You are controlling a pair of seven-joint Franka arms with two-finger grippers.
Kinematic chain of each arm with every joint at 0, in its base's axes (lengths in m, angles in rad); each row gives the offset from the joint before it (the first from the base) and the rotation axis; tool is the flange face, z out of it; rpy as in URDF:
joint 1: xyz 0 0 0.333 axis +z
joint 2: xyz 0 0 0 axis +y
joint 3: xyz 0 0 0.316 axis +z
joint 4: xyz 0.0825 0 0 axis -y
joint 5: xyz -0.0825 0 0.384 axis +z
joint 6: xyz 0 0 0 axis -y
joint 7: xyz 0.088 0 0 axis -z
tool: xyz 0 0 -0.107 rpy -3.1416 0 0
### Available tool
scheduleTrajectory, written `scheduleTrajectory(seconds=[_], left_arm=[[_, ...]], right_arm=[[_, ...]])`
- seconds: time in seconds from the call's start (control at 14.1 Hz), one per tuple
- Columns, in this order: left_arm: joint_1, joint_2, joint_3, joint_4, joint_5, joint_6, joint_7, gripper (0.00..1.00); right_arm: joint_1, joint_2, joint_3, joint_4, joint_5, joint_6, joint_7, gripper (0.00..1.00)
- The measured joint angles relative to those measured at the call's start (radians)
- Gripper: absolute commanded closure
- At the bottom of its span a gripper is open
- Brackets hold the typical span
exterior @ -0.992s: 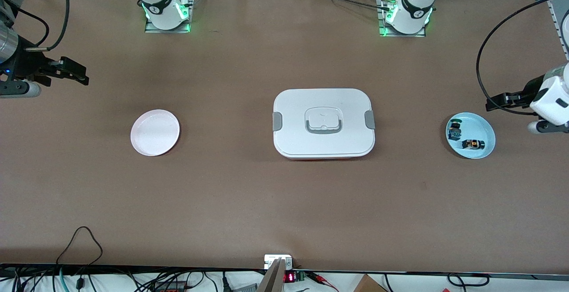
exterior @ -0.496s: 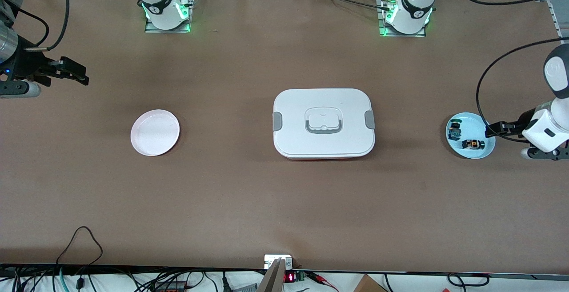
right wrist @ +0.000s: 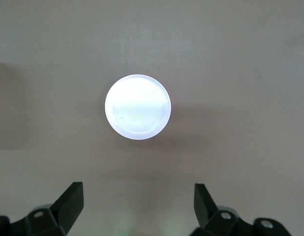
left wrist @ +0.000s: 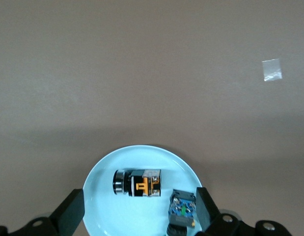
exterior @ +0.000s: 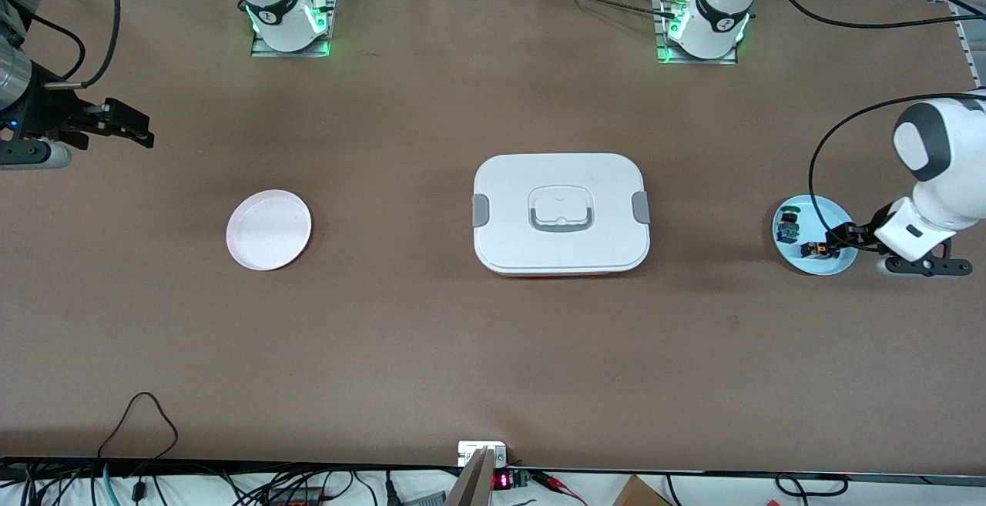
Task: Transfer orange switch to right arm and place
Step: 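Move the left gripper down over the orange switch in the blue dish, then close the left gripper on the orange switch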
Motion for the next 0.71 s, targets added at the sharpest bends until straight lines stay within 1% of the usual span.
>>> scheduleTrajectory(seconds=[0.14,0.28,0.43,0.71], left_arm=[[0.006,0.014,0.000,-0.051,0.000,0.096,0.007,0.00],[0.009,0.046,0.000,-0.069,0.000,0.168,0.019,0.00],[0.018,0.075,0.000,-0.069,0.000,0.196,0.023,0.00],[0.035,0.103,-0.001,-0.069,0.000,0.199,0.032,0.00]], right_arm=[[0.000,0.000,0.000,0.000,0.000,0.000,0.000,0.00],[0.000,0.000,0.000,0.000,0.000,0.000,0.000,0.00],[0.000,0.000,0.000,0.000,0.000,0.000,0.000,0.00],[0.000,0.000,0.000,0.000,0.000,0.000,0.000,0.00]])
